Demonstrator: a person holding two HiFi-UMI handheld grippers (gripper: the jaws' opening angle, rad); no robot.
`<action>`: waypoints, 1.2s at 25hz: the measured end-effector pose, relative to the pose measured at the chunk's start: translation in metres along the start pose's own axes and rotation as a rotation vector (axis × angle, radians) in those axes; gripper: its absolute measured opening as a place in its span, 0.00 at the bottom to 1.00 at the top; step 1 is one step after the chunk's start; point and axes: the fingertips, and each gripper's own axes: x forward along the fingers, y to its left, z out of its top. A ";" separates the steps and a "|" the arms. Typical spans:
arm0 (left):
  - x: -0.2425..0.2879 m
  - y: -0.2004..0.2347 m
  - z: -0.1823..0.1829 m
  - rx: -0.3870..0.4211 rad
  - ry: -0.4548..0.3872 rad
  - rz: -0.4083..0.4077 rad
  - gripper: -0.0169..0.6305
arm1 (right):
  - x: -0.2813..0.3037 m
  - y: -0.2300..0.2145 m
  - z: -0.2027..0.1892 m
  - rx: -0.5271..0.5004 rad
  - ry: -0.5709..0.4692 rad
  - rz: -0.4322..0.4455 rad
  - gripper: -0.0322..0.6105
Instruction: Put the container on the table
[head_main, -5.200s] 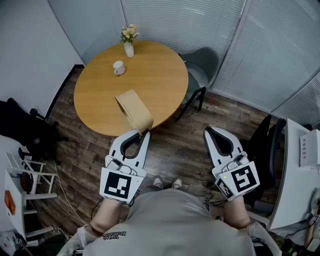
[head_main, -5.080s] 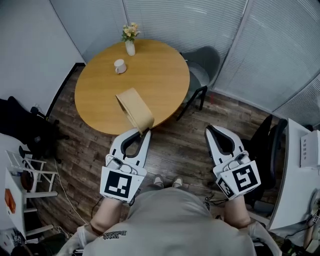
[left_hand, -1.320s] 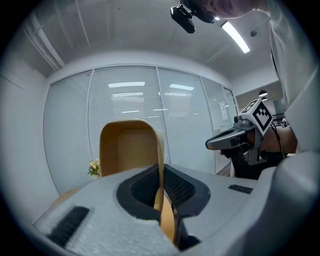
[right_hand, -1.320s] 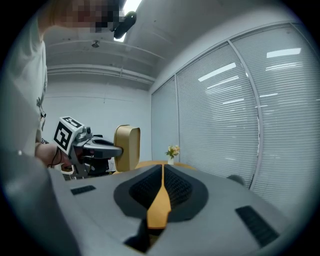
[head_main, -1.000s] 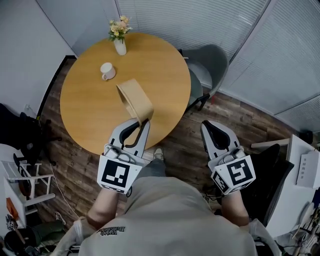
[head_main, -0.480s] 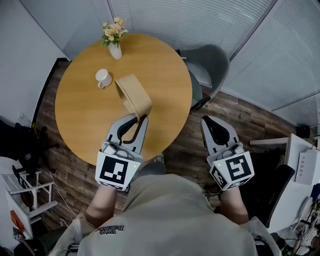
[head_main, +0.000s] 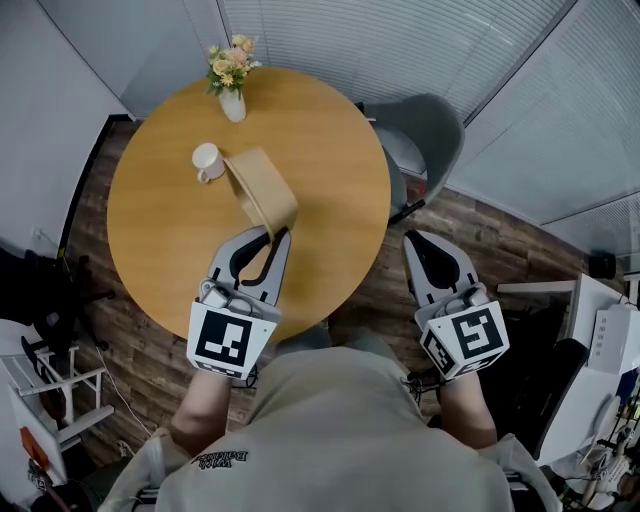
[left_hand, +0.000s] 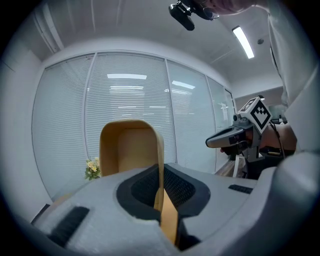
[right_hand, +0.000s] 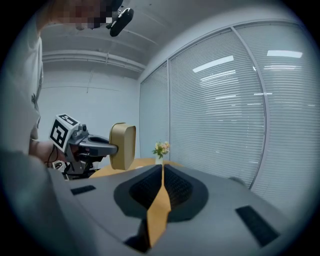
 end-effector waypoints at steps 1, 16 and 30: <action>0.001 0.002 -0.001 0.008 -0.002 -0.002 0.08 | 0.002 0.000 0.001 0.000 0.000 -0.002 0.11; 0.023 0.003 -0.003 0.026 0.011 -0.029 0.08 | 0.015 -0.018 -0.001 0.001 0.011 -0.006 0.11; 0.049 -0.026 -0.004 0.048 0.083 -0.034 0.08 | 0.004 -0.052 -0.006 0.010 0.002 0.023 0.11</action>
